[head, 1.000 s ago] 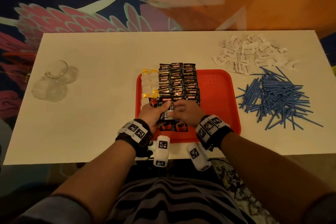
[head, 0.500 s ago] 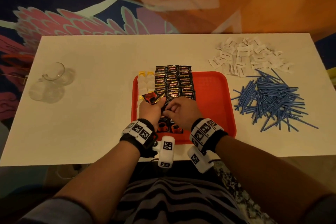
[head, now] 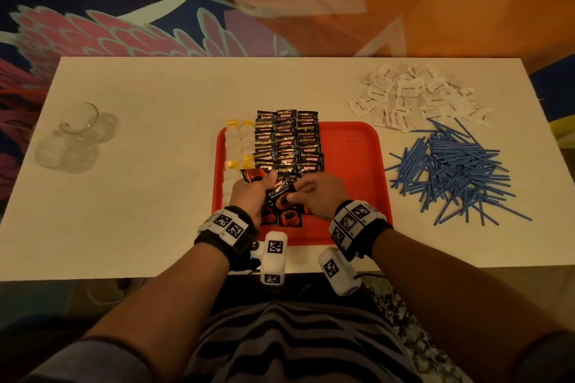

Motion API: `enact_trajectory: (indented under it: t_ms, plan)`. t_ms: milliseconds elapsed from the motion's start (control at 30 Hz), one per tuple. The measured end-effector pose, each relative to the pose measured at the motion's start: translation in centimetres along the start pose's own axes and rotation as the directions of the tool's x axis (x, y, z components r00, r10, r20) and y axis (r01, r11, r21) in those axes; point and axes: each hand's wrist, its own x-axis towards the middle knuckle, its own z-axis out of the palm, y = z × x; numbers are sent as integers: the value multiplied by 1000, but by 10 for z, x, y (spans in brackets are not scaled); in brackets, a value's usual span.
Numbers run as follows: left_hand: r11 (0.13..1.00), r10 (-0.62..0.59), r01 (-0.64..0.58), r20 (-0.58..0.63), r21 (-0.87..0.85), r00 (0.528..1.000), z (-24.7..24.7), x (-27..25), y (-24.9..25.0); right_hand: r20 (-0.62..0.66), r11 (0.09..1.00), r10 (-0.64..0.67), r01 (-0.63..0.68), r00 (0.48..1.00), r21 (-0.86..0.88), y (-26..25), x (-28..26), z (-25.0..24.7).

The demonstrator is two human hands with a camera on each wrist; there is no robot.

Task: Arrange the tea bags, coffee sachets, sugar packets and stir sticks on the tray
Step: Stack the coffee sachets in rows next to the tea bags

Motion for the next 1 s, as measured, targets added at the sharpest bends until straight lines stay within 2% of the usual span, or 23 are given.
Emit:
enact_trajectory:
  t_ms: [67,100,167,233,300,367,433,500,600,833,933,1000]
  plan:
    - [969,177,-166,-44,185,983,2,0,-3,-16,1000,23,-23,1000,13,9,1,0]
    - [912,285,-261,-33,317,958,3,-1,-4,-28,999,45,-45,999,8,15,2,-1]
    - [759,411,-353,18,547,911,0,-3,-10,-41,994,98,-100,994,-38,30,3,-7]
    - [615,451,-384,93,689,888,-7,-3,-17,-34,983,166,-168,985,-77,46,5,-15]
    - [393,475,-437,229,809,850,-15,2,-29,-9,969,227,-227,974,-98,61,5,-21]
    - [175,458,-481,362,859,812,-20,6,-40,17,954,268,-263,963,-140,72,7,-22]
    - [35,439,-501,437,865,785,-21,8,-49,34,940,287,-275,957,-200,79,9,-20]
    - [-62,438,-515,487,855,756,-20,8,-57,57,927,286,-262,956,-267,81,11,-18]
    - [-142,438,-494,502,858,745,-16,9,-65,47,927,270,-246,962,-284,82,14,-13]
    - [-203,436,-410,457,889,775,-10,15,-76,-6,937,269,-263,963,-230,85,16,-4]
    - [-187,446,-398,438,898,780,-10,18,-76,-10,935,277,-272,961,-228,85,15,-4]
    - [-133,464,-408,421,903,780,-10,18,-76,-11,936,270,-266,963,-233,84,14,-4]
